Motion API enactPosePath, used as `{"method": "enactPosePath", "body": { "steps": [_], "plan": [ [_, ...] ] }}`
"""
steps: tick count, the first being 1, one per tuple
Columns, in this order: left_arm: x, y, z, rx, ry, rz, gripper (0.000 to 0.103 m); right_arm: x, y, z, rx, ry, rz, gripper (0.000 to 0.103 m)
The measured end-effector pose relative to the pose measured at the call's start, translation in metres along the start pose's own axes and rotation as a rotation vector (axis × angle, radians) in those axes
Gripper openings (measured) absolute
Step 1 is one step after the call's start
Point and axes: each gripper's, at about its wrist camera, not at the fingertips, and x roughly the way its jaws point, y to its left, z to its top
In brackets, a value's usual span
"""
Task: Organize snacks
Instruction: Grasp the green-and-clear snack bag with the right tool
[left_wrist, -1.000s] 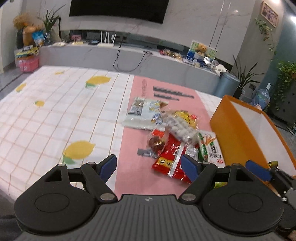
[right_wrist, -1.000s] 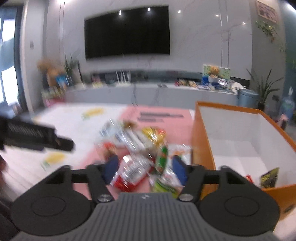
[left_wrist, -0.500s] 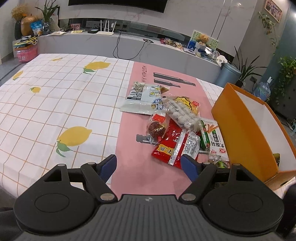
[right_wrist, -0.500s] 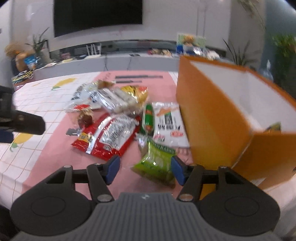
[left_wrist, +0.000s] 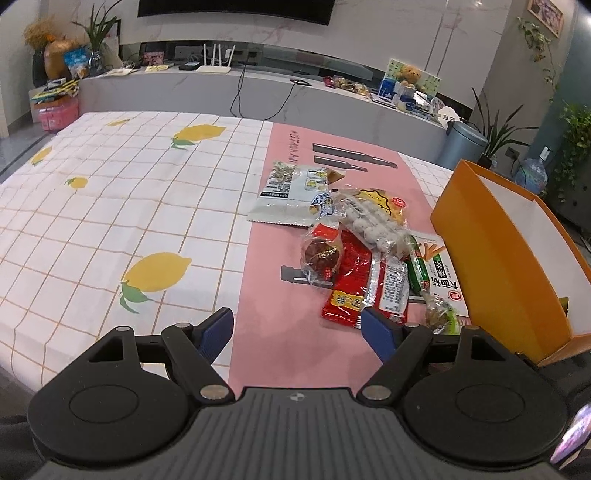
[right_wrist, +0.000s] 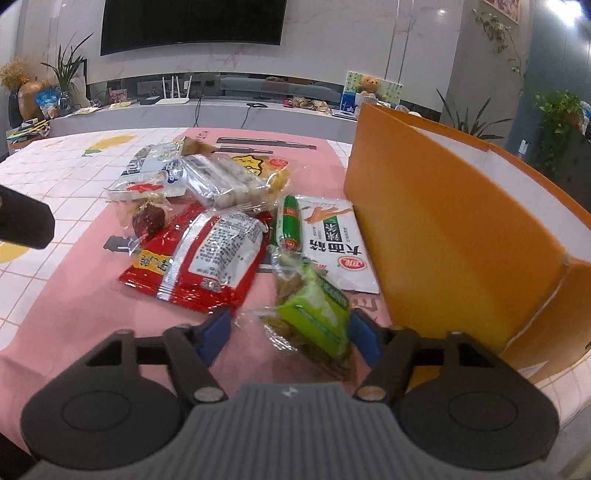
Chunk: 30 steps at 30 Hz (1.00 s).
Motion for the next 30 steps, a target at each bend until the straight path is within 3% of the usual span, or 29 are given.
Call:
{"method": "enactPosePath", "body": {
  "steps": [4, 6, 8, 10, 15, 16, 17, 19, 24, 28, 30],
  "plan": [
    [0.0, 0.003, 0.001, -0.011, -0.002, 0.002, 0.091, -0.009, 0.003, -0.001, -0.019, -0.003, 0.094, 0.044],
    [0.0, 0.002, 0.001, -0.007, 0.002, -0.002, 0.091, -0.014, 0.003, 0.0, -0.008, 0.002, 0.179, 0.043],
    [0.001, 0.002, 0.001, -0.007, 0.007, -0.002, 0.091, -0.015, 0.0, 0.0, 0.042, 0.021, 0.228, 0.047],
    [0.001, 0.003, 0.001, -0.008, 0.009, -0.003, 0.091, -0.013, -0.003, -0.002, 0.074, 0.032, 0.227, 0.052],
    [0.001, 0.003, 0.001, -0.009, 0.009, -0.003, 0.091, -0.009, -0.008, -0.001, 0.114, 0.05, 0.21, 0.053],
    [0.001, 0.003, 0.0, -0.009, 0.01, -0.003, 0.091, -0.008, -0.009, -0.001, 0.126, 0.053, 0.213, 0.057],
    [0.001, 0.003, 0.0, -0.009, 0.01, -0.002, 0.091, -0.008, -0.01, -0.001, 0.14, 0.056, 0.219, 0.069],
    [0.002, 0.003, 0.0, -0.008, 0.013, -0.003, 0.091, -0.007, -0.013, 0.0, 0.179, 0.061, 0.245, 0.076],
    [0.003, 0.002, 0.0, -0.007, 0.016, -0.005, 0.091, -0.008, -0.018, 0.0, 0.211, 0.056, 0.265, 0.076],
    [0.005, 0.001, -0.001, -0.007, 0.026, -0.008, 0.091, -0.007, -0.016, 0.0, 0.184, 0.041, 0.257, 0.064],
    [0.006, 0.001, -0.002, -0.007, 0.032, -0.013, 0.091, -0.007, -0.015, -0.001, 0.166, 0.037, 0.242, 0.047]
  ]
}}
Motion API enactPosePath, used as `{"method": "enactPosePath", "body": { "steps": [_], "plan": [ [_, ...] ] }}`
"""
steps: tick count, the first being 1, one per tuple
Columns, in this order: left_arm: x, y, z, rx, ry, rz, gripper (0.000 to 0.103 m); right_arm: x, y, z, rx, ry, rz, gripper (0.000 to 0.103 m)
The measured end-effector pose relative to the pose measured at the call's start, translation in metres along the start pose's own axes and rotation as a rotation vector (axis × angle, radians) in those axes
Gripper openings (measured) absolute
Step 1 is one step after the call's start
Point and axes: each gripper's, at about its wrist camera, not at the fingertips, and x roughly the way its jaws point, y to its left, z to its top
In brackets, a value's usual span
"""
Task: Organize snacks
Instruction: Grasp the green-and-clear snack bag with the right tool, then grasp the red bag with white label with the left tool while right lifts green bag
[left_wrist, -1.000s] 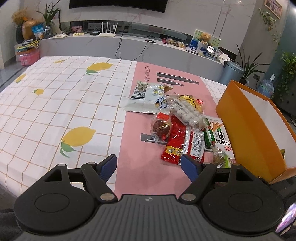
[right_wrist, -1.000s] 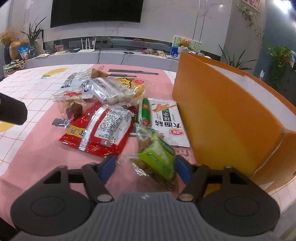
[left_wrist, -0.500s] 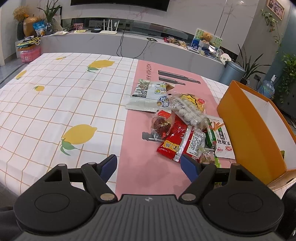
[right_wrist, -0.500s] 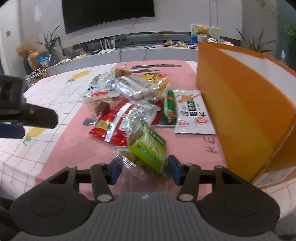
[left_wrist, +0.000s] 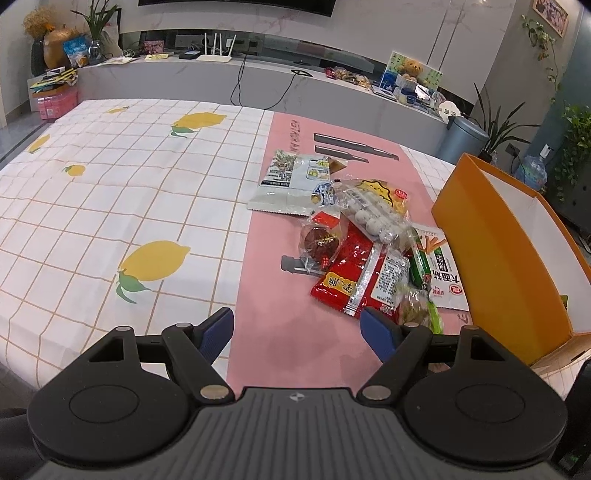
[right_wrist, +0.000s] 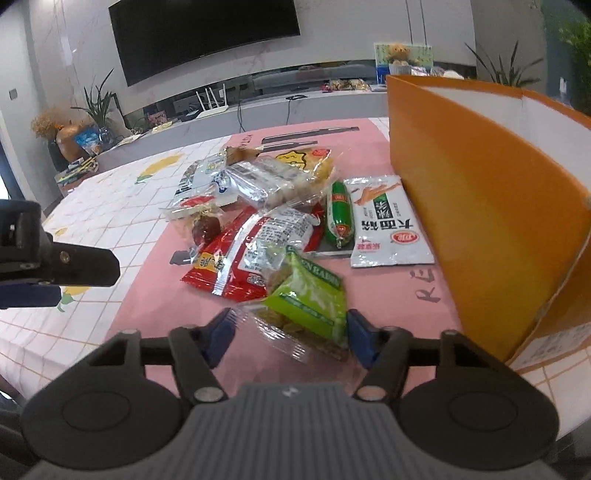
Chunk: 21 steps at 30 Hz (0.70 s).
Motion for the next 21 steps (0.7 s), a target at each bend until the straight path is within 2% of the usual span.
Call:
{"method": "enactPosePath", "body": {
  "steps": [1, 9, 15, 21],
  "plan": [
    [0.0, 0.0, -0.001, 0.0, 0.002, -0.002, 0.091, 0.0, 0.0, 0.0, -0.009, 0.0, 0.002, 0.044],
    [0.002, 0.001, 0.0, -0.005, 0.006, -0.003, 0.091, -0.007, 0.0, 0.002, -0.034, -0.012, -0.013, 0.041],
    [0.002, 0.0, 0.0, 0.004, 0.004, -0.004, 0.091, -0.025, -0.001, 0.011, -0.047, -0.074, -0.007, 0.041],
    [0.005, -0.006, 0.001, 0.032, 0.003, -0.016, 0.091, -0.049, -0.015, 0.027, -0.004, -0.123, 0.043, 0.041]
  ]
}}
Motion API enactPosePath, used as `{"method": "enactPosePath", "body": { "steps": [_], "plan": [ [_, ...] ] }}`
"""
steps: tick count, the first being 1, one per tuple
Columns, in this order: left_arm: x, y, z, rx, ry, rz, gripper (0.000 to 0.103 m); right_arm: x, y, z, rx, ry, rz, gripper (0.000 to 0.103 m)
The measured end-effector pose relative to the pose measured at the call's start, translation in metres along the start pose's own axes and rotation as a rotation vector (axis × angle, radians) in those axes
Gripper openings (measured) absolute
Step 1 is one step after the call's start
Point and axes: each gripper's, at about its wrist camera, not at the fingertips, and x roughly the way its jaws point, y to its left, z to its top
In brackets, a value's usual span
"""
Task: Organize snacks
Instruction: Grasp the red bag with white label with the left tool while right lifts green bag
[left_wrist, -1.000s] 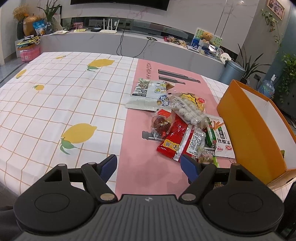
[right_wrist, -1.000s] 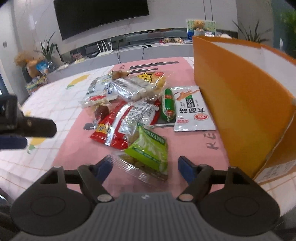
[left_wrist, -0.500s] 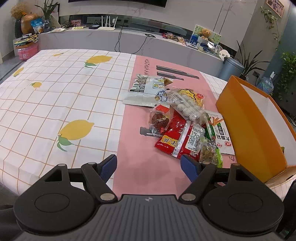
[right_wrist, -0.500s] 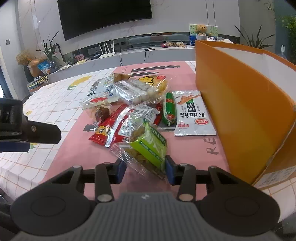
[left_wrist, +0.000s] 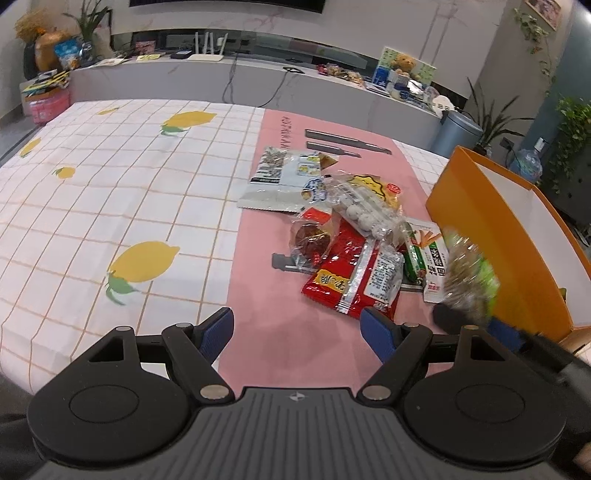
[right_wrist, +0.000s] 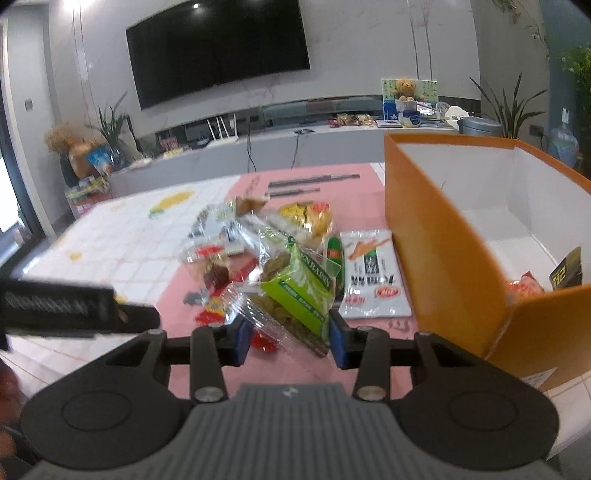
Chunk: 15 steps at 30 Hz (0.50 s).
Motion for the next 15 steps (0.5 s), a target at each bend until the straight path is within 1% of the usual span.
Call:
{"method": "enactPosePath", "body": {
  "steps": [2, 4, 8, 11, 15],
  "plan": [
    [0.001, -0.004, 0.001, 0.021, -0.002, -0.011, 0.091, -0.008, -0.004, 0.007, -0.011, -0.015, 0.007, 0.041],
    [0.004, -0.008, 0.001, 0.044, 0.008, -0.025, 0.091, -0.011, -0.007, 0.012, -0.041, 0.002, 0.027, 0.041],
    [0.011, -0.016, 0.006, 0.069, 0.02, -0.065, 0.091, -0.016, -0.013, 0.015, -0.043, -0.012, 0.012, 0.041],
    [0.024, -0.028, 0.011, 0.142, 0.014, -0.094, 0.091, -0.017, -0.014, 0.015, -0.035, -0.014, 0.016, 0.041],
    [0.048, -0.047, 0.013, 0.198, 0.033, -0.073, 0.091, -0.017, -0.014, 0.014, -0.052, -0.015, 0.021, 0.041]
  ]
}}
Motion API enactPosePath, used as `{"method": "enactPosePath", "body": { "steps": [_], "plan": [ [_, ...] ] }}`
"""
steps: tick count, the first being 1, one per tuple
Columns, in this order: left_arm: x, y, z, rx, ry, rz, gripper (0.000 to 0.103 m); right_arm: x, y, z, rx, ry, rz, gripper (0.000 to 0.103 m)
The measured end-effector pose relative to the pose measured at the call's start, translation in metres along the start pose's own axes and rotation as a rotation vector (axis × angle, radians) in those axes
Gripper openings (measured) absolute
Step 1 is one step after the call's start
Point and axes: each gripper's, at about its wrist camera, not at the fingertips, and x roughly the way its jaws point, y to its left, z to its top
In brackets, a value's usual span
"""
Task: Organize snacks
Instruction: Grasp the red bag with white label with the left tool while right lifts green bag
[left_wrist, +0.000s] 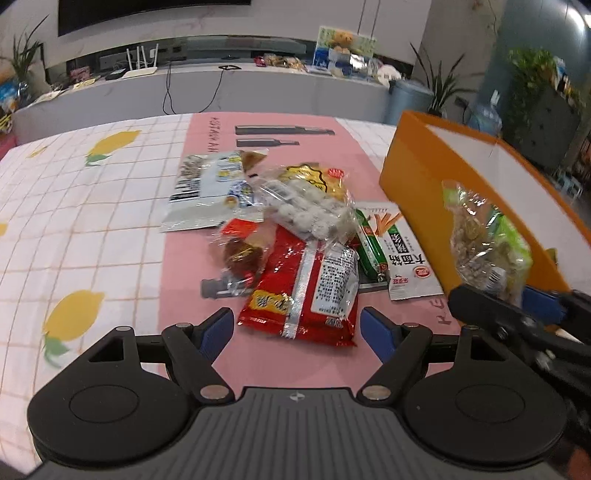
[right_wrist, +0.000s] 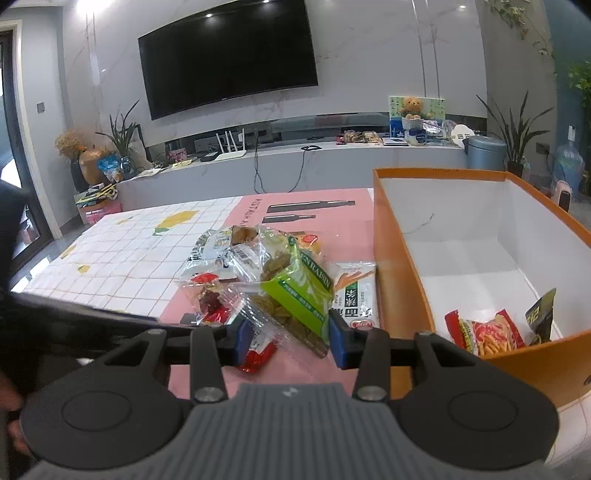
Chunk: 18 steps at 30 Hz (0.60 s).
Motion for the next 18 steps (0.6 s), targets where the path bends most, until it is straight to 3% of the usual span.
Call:
{"method": "enactPosePath", "body": {
  "steps": [5, 11, 18],
  "plan": [
    [0.021, -0.014, 0.005, 0.049, 0.004, 0.042, 0.089, -0.001, -0.001, -0.002, 0.003, -0.006, -0.045, 0.04],
    [0.042, -0.02, 0.006, 0.115, 0.011, 0.088, 0.09, -0.005, -0.01, 0.002, 0.053, -0.019, -0.025, 0.041],
    [0.06, -0.021, 0.006, 0.122, 0.011, 0.094, 0.103, -0.007, -0.007, 0.004, 0.038, -0.042, -0.024, 0.041]
  ]
}}
